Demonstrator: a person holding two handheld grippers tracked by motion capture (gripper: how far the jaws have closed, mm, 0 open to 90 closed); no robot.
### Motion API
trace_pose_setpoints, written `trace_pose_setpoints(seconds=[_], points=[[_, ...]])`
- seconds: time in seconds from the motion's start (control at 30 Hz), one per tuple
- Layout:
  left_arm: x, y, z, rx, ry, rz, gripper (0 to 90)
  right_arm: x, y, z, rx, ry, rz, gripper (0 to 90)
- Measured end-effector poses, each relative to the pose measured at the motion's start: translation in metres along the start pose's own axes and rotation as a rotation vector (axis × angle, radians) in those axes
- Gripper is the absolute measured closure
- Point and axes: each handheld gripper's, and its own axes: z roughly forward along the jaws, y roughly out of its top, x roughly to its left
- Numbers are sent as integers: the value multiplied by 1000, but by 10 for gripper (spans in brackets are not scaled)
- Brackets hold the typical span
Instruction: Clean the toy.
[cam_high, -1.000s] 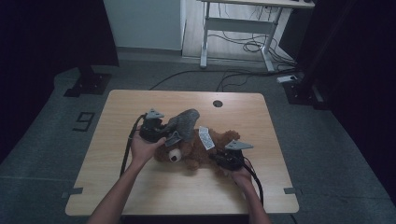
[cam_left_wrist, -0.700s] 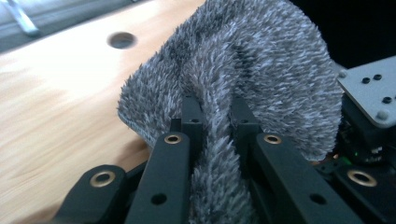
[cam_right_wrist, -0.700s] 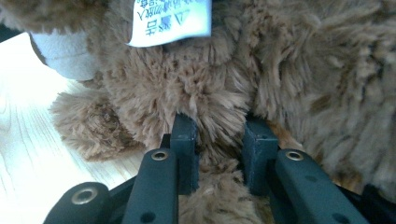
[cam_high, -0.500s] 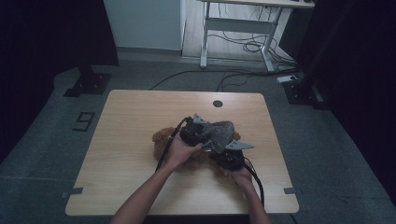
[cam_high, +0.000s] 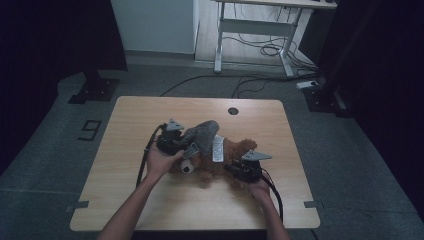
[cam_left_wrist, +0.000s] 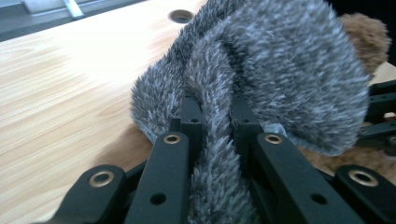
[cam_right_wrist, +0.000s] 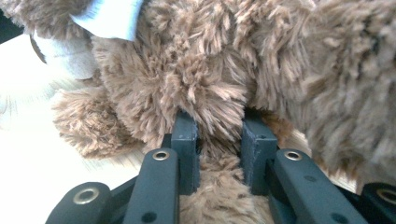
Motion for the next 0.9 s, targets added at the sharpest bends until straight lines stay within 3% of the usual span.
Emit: trace_pose_setpoints(seconds=[0.17,0.27,0.47,0.6,0.73,0.9], points=[[29,-12,-18,-11,49,-50,795,0,0,0,0,-1,4,713],[37,-16,-21,-14,46,-77,795,0,0,0,0,-1,3,714],[28,3,-13,-30,12,-75,795,-1,-1,0,2,-2,4,717],[19,12,5,7,-2,-59,795,-2,-1,-1,3,-3,5,718],[17,2,20,41,-18,-70,796,-3,-1,-1,5,0,3,717],[16,-14,20,13,-35,-77,800,0,0,-3,13,-9,4,694]])
